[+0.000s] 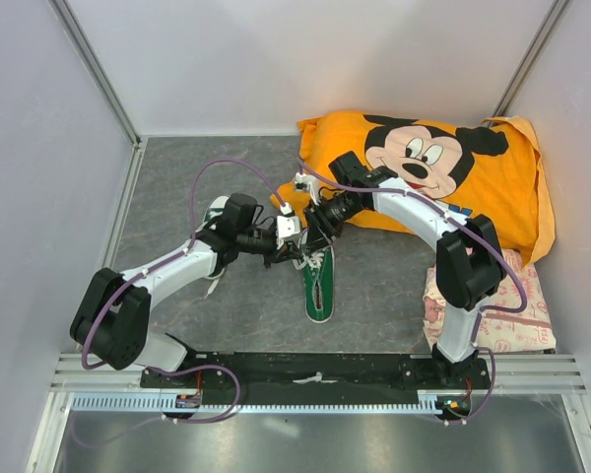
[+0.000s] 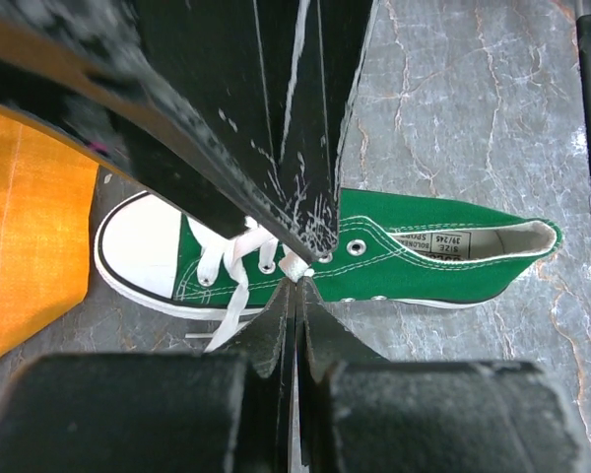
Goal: Tie the shoes
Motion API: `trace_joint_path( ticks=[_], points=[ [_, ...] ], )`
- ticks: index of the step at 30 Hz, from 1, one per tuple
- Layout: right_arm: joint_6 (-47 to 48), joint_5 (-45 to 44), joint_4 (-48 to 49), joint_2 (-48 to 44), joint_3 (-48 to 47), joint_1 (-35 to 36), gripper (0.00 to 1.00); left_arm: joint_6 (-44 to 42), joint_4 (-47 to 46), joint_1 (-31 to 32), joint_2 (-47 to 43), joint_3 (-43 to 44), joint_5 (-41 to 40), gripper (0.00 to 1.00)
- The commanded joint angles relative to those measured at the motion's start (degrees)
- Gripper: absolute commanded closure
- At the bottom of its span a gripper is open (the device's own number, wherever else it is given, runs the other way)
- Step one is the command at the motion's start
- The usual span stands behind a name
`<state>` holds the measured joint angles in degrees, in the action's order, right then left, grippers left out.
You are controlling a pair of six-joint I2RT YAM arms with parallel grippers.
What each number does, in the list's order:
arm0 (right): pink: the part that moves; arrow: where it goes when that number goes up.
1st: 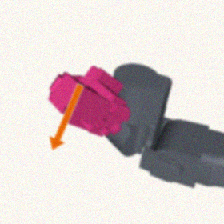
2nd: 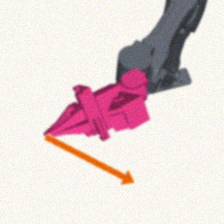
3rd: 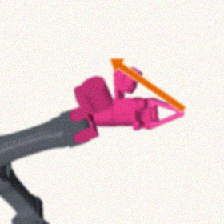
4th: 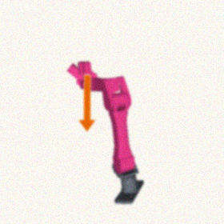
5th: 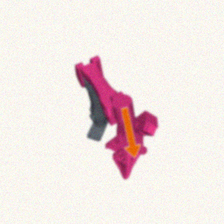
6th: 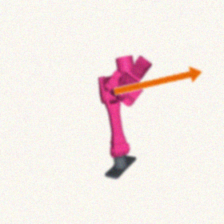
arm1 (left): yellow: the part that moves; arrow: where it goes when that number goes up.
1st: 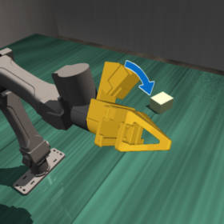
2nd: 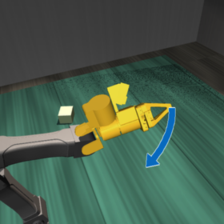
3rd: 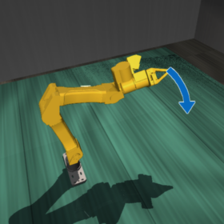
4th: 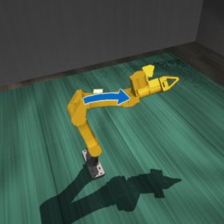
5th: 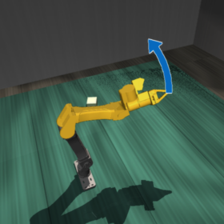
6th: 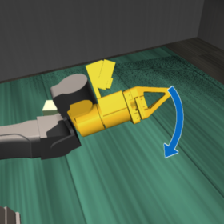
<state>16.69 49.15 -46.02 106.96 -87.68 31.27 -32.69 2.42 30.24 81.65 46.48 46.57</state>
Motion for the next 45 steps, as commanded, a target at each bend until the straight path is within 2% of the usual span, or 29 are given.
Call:
trace_joint_path(
  ticks=[1, 10, 13, 14, 15, 16, 17, 18, 19, 21, 26, 27, 30, 35, 45],
  points=[
    [-0.6, 2.3, 3.7, 0.5, 1.6, 0.3, 0.51, -1.9, -3.4, -0.3, 0.3, 0.6, 2.1, 0.98],
    [-3.5, 3.7, 7.1, 0.9, 2.7, 0.4, 0.56, -1.7, -3.6, -0.3, 0.8, 1.0, 2.3, 0.98],
    [-3.5, 3.6, 7.3, 1.0, 2.6, 0.4, 0.7, -1.6, -3.6, -0.3, 1.2, 1.2, 2.4, 0.99],
    [-3.5, 3.4, 7.3, 1.0, 2.5, 0.4, 0.83, -1.6, -3.6, -0.3, 1.2, 1.3, 2.3, 0.99],
    [-3.5, 3.2, 7.3, 0.9, 2.4, 0.4, 0.92, -1.8, -2.8, -0.3, 1.2, 1.8, 2.0, 0.98],
    [-3.3, 2.6, 7.2, 0.8, 2.4, 0.4, 0.99, -2.4, -1.0, -0.3, 1.2, 2.2, 1.6, 0.9],
    [-3.2, 2.3, 7.3, 0.6, 2.5, 0.4, 1.0, -3.1, 0.5, -0.4, 1.1, 2.8, 0.2, 0.83],
    [-3.1, 2.1, 7.3, 0.4, 2.7, 0.4, 1.0, -4.5, 4.1, -1.3, 0.9, 4.0, -0.2, 0.74],
    [-3.2, 1.7, 7.2, 0.3, 2.8, 0.4, 1.0, -5.6, 5.9, -2.3, 0.9, 4.5, -0.2, 0.56],
    [-3.2, 1.6, 7.2, 0.1, 3.2, 0.4, 1.0, -9.6, 9.7, -5.8, 0.9, 5.5, -0.1, 0.46],
    [-3.6, 0.6, 7.8, -0.6, 4.4, 0.3, 1.0, -23.5, 15.4, -11.8, 3.0, 6.1, -0.1, 0.44],
    [-3.9, 0.4, 8.0, -0.6, 4.4, 0.3, 1.0, -27.8, 16.7, -12.0, 3.9, 7.0, -0.4, 0.44],
    [-4.6, -0.5, 8.5, -0.7, 4.8, 0.3, 1.0, -32.3, 20.7, -11.9, 8.0, 9.8, -0.1, 0.42],
    [-6.1, -1.7, 9.7, -1.0, 5.1, 0.2, 1.0, -33.5, 23.4, -10.5, 15.5, 15.6, -2.4, 0.41],
    [-8.4, -2.7, 11.6, -0.6, 5.4, -0.1, 1.0, -38.9, 25.8, -7.7, 20.0, 18.0, -3.6, 0.39]
  ],
)
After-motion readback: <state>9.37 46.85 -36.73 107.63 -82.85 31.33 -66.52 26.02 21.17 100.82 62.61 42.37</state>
